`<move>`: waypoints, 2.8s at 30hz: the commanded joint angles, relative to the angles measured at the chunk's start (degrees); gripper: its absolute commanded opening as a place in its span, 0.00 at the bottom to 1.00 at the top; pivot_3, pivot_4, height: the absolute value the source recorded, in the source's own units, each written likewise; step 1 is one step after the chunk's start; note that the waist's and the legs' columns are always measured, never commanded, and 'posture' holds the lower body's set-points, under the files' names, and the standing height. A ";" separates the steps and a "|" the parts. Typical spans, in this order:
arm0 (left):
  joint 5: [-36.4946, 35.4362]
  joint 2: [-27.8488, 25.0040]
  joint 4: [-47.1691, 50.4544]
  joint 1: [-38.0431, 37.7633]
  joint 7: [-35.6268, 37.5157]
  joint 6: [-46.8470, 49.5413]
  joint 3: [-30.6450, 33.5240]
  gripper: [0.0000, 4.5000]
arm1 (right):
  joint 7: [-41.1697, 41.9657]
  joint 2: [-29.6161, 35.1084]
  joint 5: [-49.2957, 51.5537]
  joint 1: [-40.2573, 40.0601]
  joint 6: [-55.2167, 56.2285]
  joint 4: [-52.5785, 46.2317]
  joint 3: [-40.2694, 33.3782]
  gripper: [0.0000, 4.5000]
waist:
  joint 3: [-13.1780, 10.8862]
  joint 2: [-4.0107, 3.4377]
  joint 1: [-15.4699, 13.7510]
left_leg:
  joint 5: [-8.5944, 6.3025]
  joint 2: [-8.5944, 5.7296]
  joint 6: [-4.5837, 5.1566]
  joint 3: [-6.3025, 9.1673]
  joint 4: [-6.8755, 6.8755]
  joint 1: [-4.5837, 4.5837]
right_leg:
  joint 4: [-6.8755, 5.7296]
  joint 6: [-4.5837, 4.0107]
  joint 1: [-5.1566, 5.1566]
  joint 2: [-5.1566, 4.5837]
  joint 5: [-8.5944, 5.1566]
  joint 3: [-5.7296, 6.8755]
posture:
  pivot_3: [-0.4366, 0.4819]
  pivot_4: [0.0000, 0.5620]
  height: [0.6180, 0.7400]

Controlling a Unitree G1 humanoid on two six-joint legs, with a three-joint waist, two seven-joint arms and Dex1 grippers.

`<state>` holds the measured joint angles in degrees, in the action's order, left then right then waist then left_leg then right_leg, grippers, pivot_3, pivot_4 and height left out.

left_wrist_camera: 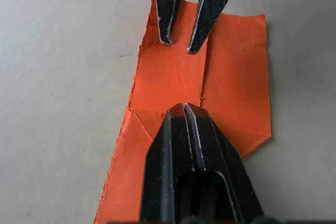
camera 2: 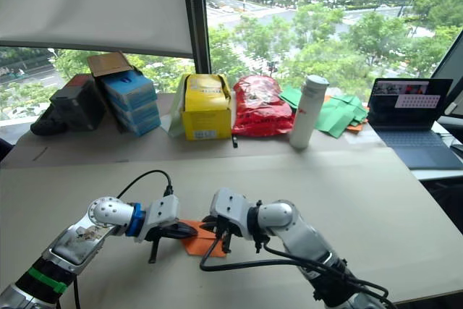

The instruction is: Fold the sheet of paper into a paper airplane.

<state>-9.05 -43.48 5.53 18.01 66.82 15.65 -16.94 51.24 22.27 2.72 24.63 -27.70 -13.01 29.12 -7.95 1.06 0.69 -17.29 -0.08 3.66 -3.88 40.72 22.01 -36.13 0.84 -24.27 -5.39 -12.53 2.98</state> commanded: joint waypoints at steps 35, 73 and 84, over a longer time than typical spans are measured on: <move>4.61 0.27 -8.02 0.52 -0.69 -5.59 -2.21 0.00 | 1.24 17.53 -1.43 -10.41 -15.80 -6.52 -1.95 0.01 | 0.61 -0.41 -2.44 | -0.21 -0.11 0.32 0.10 0.00 -0.32 | 0.33 0.11 0.27 -0.83 0.04 0.65 | 0.48 0.27 1.00; 4.35 5.96 -5.33 2.31 0.12 -3.77 -3.50 0.00 | -4.04 7.29 -0.12 -4.62 -10.35 -0.20 -0.42 0.01 | 0.60 -0.51 -1.42 | -0.17 -0.09 0.30 0.12 0.03 0.02 | 0.25 0.12 0.21 -0.38 0.04 0.63 | 0.48 0.27 1.00; 6.73 3.05 -7.26 -0.22 -0.34 -5.28 -3.29 0.00 | -4.30 6.84 -0.23 -4.80 -10.97 -0.77 -0.34 0.01 | 0.61 -0.50 -1.32 | -0.18 -0.06 0.30 0.16 0.01 -0.04 | 0.26 0.11 0.23 -0.43 0.04 0.63 | 0.48 0.27 1.00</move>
<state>-5.52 -38.40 0.59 19.91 66.34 9.78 -18.94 47.13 28.51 3.57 21.13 -35.59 -15.46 27.40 -7.34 0.56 -0.63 -17.47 -0.14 3.95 -3.73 40.73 21.96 -35.87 0.95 -24.04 -5.82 -12.50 3.62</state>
